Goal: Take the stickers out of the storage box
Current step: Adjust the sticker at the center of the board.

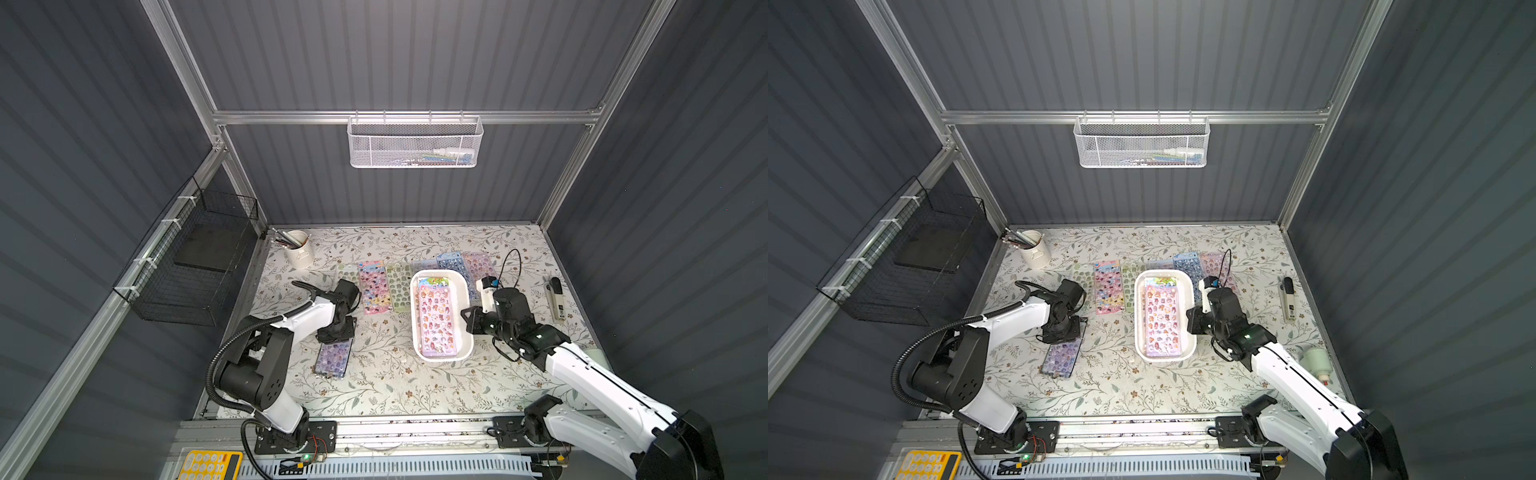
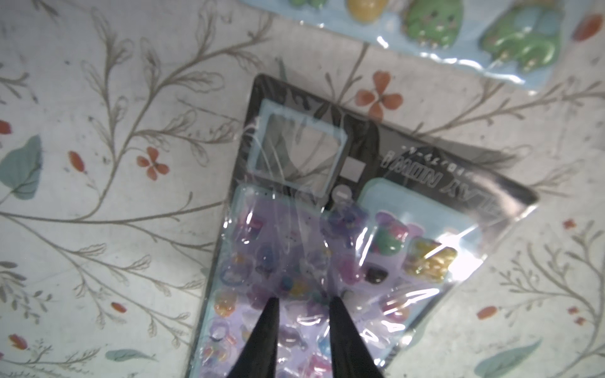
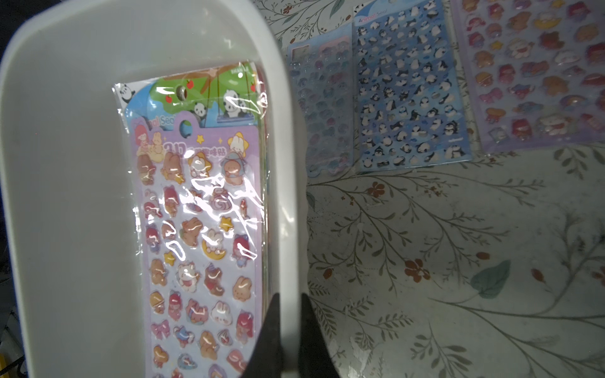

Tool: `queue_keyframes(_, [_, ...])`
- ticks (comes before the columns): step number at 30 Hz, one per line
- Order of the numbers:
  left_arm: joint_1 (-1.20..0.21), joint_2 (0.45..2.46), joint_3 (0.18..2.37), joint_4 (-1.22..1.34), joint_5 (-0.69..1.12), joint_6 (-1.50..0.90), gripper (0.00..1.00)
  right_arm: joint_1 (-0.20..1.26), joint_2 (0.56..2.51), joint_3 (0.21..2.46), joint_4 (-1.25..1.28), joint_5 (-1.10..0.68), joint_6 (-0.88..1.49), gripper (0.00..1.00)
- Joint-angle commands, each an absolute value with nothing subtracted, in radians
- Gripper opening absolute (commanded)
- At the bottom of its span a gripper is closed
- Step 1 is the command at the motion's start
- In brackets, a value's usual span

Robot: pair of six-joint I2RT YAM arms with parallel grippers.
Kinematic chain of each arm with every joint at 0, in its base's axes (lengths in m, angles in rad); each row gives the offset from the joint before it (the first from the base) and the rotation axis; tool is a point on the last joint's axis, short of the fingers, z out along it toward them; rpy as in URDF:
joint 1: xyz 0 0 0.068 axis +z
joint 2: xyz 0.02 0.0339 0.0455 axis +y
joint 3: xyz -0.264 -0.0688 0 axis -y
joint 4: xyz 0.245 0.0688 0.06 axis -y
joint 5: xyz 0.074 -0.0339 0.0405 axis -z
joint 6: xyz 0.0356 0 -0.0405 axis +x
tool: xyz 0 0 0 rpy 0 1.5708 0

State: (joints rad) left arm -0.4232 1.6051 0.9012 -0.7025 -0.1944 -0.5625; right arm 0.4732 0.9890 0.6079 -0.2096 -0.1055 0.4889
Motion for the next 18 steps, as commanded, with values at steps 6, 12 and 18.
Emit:
queue_keyframes(6, [-0.422, 1.562, 0.960, -0.779, -0.228, -0.575, 0.32, 0.473, 0.991, 0.634, -0.191, -0.106, 0.481, 0.02])
queue_keyframes(12, [-0.422, 1.480, 1.121, -0.870, -0.217, -0.552, 0.35, 0.474, 1.008, 0.664, -0.220, -0.107, 0.478, 0.02])
queue_keyframes(18, [-0.490, 1.426, 1.271, -0.865, -0.148, -0.539, 0.36, 0.478, 1.042, 0.705, -0.257, -0.104, 0.474, 0.01])
